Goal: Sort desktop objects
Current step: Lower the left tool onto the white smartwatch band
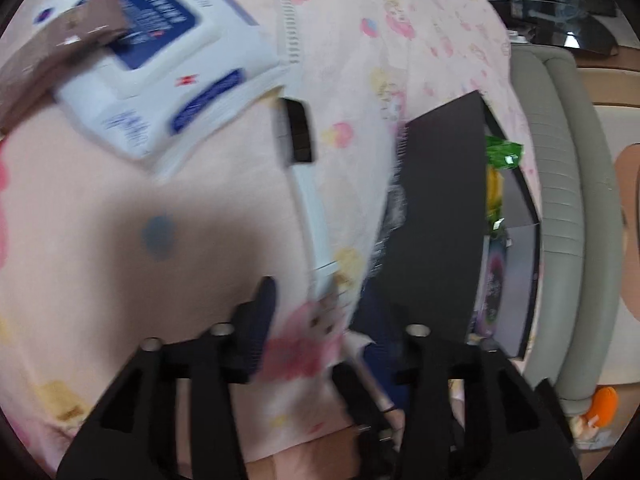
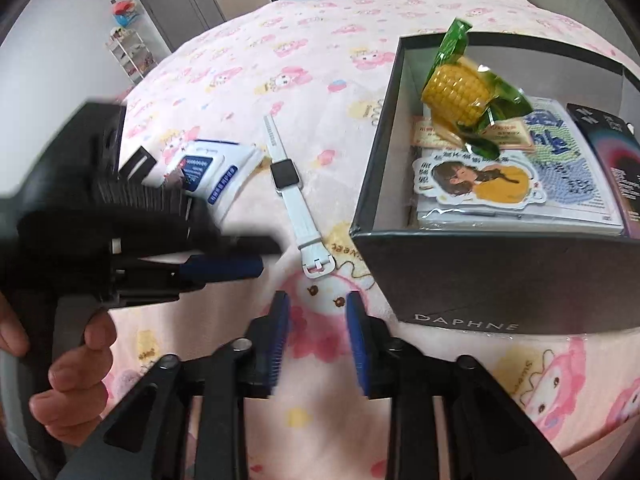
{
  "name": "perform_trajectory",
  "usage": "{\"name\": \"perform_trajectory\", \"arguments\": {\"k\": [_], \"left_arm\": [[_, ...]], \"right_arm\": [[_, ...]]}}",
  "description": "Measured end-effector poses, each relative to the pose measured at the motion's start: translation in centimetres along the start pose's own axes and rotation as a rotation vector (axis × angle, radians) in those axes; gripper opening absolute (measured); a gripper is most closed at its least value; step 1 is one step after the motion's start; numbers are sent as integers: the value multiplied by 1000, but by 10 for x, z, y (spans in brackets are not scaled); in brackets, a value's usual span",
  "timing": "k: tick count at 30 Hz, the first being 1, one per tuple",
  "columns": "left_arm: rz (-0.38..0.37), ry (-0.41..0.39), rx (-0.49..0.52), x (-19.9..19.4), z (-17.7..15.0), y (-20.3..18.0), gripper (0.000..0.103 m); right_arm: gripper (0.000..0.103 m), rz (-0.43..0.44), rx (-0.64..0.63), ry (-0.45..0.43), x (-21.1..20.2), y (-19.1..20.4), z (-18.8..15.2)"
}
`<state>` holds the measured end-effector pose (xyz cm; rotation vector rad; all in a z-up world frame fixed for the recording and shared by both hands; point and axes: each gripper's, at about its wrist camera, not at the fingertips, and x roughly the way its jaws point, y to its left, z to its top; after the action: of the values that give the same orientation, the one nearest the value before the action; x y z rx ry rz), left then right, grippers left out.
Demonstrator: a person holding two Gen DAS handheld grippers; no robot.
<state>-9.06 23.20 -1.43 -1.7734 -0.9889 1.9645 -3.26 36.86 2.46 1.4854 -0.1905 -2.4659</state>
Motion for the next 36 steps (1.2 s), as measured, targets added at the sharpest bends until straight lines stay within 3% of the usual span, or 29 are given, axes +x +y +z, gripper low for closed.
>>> {"name": "perform_trajectory", "arguments": {"k": [2,4,6,11,18,21,23,28,30,33,36], "left_arm": [[37,-1,52,16,7,-8,48],[92,17,82,31,8,-8,27],[143,25,95,39,8,-4,15],[142,-3,90,31,4,-9,6],[135,18,133,3,-44,-19,7],[167,20,74,-3,-57,-1,18],[193,3,27,-5,-59,9,18],[99,-72,-7,-17,-48,7,18],[77,-79,0,-14,-44,3,18],[112,-45,-2,9,-33,8,18],[207,-54,15,15,-33,11,17]], "right_arm": [[30,-1,7,9,11,-4,0],[30,-6,39,29,21,-12,-1],[30,19,85,45,28,-22,-1],[30,28,93,45,32,-23,-1],[31,70,96,1,6,-20,2],[36,63,52,14,2,-13,-1],[37,47,15,29,3,-7,-3],[37,90,-18,40,9,7,-2],[38,117,-35,33,13,1,-16],[38,140,-49,39,22,6,-21],[38,161,-36,77,37,8,-23]]}}
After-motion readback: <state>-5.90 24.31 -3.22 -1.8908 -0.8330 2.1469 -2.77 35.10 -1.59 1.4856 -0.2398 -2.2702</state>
